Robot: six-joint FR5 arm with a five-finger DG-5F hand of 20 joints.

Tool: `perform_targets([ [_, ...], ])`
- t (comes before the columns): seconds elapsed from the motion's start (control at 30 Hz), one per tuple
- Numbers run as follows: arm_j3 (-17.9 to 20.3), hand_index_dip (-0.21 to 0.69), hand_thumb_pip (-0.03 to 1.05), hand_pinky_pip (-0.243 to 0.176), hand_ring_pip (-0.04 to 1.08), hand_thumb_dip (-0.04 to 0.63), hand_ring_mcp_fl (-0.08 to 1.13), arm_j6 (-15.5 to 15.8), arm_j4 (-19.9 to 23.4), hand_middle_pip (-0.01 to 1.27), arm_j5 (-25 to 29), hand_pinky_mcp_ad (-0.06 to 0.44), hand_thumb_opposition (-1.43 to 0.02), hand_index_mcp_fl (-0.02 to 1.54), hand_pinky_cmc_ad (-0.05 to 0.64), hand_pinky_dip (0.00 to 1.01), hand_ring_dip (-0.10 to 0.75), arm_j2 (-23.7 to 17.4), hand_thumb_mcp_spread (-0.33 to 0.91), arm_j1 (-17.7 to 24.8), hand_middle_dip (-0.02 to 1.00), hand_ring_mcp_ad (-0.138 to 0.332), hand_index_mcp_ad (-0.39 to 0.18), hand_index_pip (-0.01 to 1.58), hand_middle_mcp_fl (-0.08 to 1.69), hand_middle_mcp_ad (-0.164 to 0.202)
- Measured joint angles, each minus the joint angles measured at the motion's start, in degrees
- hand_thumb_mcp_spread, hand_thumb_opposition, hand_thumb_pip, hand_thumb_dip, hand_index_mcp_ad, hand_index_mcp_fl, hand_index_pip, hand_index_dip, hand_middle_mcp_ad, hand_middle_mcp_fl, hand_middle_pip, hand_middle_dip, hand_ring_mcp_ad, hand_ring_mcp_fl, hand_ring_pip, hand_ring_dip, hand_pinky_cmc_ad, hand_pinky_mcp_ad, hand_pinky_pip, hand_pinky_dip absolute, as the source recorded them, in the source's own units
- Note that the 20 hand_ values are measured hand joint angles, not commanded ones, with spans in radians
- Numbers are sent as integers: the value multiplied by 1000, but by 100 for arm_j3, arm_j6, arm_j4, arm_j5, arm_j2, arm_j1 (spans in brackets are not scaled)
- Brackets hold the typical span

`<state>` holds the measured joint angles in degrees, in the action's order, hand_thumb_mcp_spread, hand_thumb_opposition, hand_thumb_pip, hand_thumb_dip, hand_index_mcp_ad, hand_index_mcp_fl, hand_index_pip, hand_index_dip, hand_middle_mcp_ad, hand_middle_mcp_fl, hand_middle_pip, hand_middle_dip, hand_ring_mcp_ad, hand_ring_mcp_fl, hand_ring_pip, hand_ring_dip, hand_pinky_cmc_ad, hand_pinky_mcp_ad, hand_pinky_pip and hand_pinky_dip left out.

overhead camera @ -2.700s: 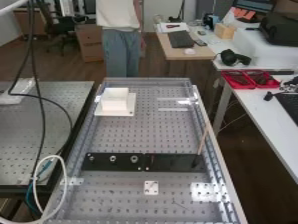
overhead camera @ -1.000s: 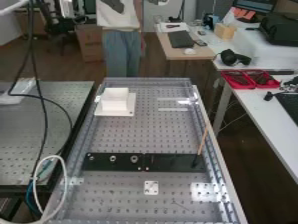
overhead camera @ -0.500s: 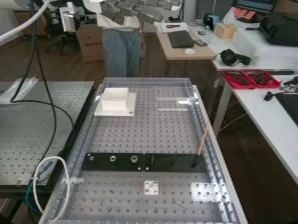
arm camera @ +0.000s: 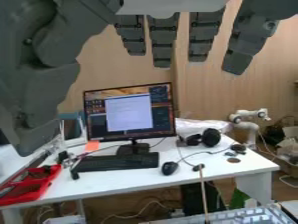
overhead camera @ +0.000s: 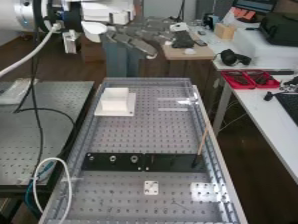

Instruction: Grab the bearing and place it in the white container

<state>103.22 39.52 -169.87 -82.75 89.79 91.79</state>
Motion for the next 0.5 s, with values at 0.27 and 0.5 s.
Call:
perform_targets([
  [0.27, 317, -101, 517, -75, 105, 61, 0, 44, 286, 143, 427, 314, -738, 26, 361, 258, 73, 76, 243, 40, 161, 175, 7, 98, 40, 87],
  [0.5, 613, -101, 536, -75, 105, 77, 0, 94, 652, 140, 784, 311, -738, 24, 365, 258, 73, 125, 229, 94, 161, 178, 7, 99, 40, 86],
])
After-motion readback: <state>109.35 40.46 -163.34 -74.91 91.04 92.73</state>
